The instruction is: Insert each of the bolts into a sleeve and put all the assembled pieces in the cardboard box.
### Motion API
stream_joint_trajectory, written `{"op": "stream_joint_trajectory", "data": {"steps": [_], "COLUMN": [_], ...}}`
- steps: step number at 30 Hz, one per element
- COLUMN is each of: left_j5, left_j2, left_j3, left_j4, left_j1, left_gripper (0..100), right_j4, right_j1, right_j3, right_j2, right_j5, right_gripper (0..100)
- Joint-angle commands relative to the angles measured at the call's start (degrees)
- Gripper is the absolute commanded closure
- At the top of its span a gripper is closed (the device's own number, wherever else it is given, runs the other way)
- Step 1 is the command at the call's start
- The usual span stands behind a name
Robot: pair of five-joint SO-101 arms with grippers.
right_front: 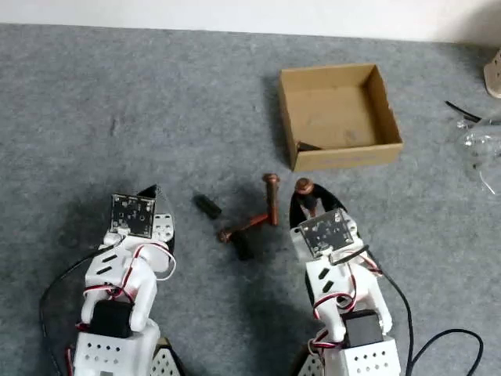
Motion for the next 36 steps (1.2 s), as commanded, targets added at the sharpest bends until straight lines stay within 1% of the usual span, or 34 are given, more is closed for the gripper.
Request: {"op": "stream_joint_trajectory", "data": {"steps": [1, 6, 10, 16, 19, 21, 27, 31, 33, 36], "left_j5": [0.9, -3.9, -4.0, -4.6, -6.6, -6.6, -7.6, -7.7, -7.7, -7.7], "left_j2": [-1.1, -1.1, -1.1, -1.1, -1.1, -1.1, -1.1, -1.1, -1.1, -1.1], "left_j3": [-2.8, -3.1, -4.0, -3.6, -2.2, -1.7, -1.5, -1.4, -0.7, 0.1], "left_j4": [0.5, 2.7, 4.4, 4.5, 4.2, 4.2, 4.2, 4.2, 3.2, 1.7], "left_j1": [1.0, 1.7, 2.3, 2.3, 2.1, 2.0, 1.9, 1.9, 1.9, 1.8], "left_gripper": [99, 99, 99, 99, 99, 99, 99, 99, 99, 99], "right_j4": [-0.3, -0.1, -1.3, -4.0, -4.1, -4.1, -3.6, 0.7, 3.0, 5.5], "right_j1": [0.8, 1.1, 1.1, 1.7, 3.6, 5.1, 8.2, 9.5, 10.1, 11.1], "right_j3": [5.7, -0.2, -6.4, -24.5, -37.1, -45.8, -70.6, -84.7, -91.2, -98.9], "right_j2": [-0.9, 0.5, 10.0, 37.5, 53.0, 63.3, 94.0, 109.8, 115.8, 122.7], "right_j5": [1.0, 1.0, 0.9, -2.1, -4.3, -5.3, -5.5, -5.6, -7.9, -14.0], "right_gripper": [99.4, 99.4, 99.4, 99.4, 99.4, 99.4, 99.4, 99.4, 99.4, 99.4]}}
